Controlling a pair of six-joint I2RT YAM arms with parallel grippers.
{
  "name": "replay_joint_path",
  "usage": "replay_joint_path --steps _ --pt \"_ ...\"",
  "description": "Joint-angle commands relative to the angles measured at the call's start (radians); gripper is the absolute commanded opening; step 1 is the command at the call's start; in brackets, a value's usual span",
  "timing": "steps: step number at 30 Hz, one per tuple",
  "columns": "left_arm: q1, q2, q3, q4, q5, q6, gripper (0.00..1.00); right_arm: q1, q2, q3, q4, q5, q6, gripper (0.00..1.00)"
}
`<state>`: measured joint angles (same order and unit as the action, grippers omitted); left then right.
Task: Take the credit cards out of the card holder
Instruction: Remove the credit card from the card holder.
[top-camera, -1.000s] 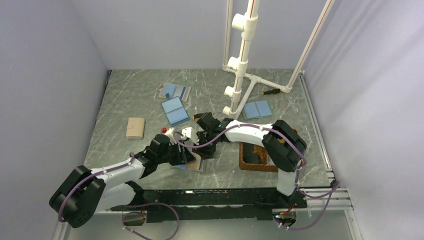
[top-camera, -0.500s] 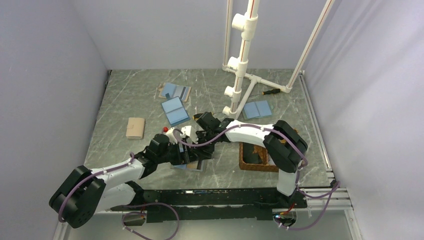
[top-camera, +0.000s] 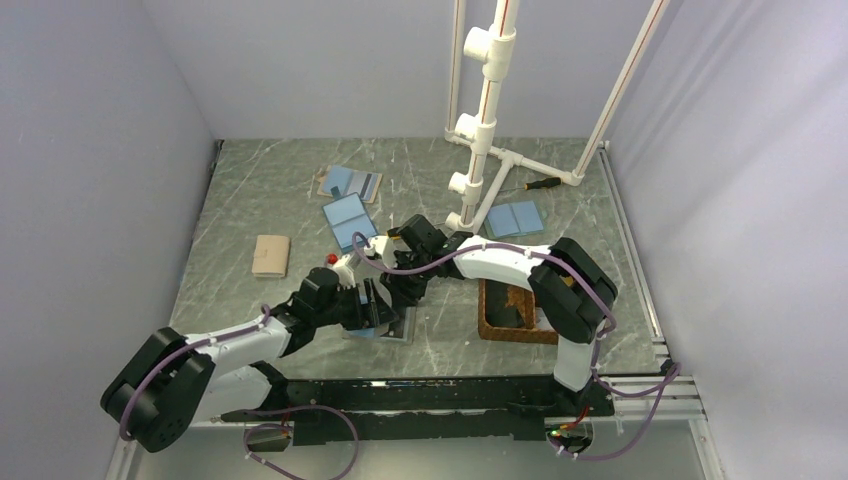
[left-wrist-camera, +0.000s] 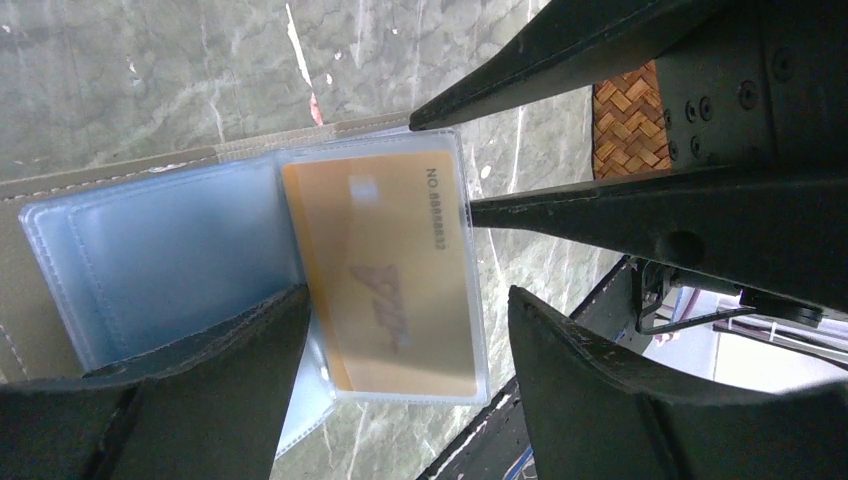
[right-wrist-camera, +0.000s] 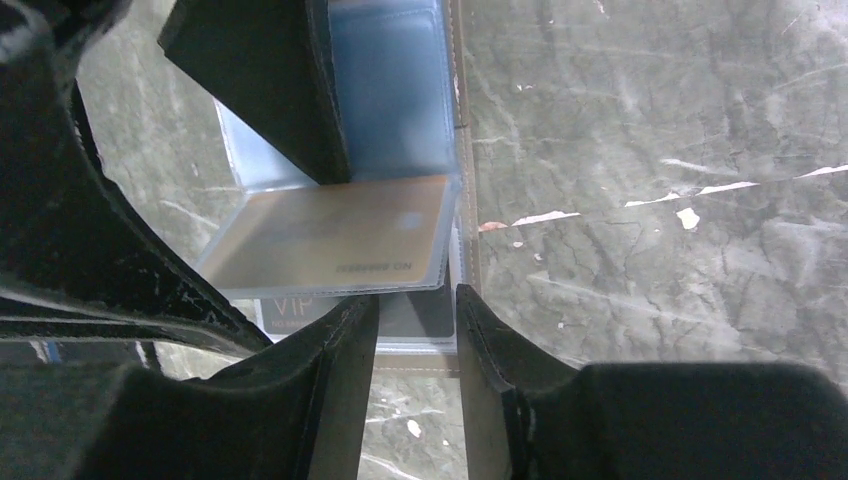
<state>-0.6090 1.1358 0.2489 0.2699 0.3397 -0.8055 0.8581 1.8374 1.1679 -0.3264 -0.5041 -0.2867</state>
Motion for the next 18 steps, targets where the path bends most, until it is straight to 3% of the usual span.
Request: replay_joint_path --steps 1,18 --pt "0.000 0.038 -0.006 -0.029 0.002 0.016 0.78 -0.001 -0.020 0.021 0.068 -0.048 0.085 0.35" --pt "0.007 -0.083 0.001 -0.229 -0.177 -0.027 0.58 -0.002 -0.015 0.024 0.081 -0.093 0.115 0.33"
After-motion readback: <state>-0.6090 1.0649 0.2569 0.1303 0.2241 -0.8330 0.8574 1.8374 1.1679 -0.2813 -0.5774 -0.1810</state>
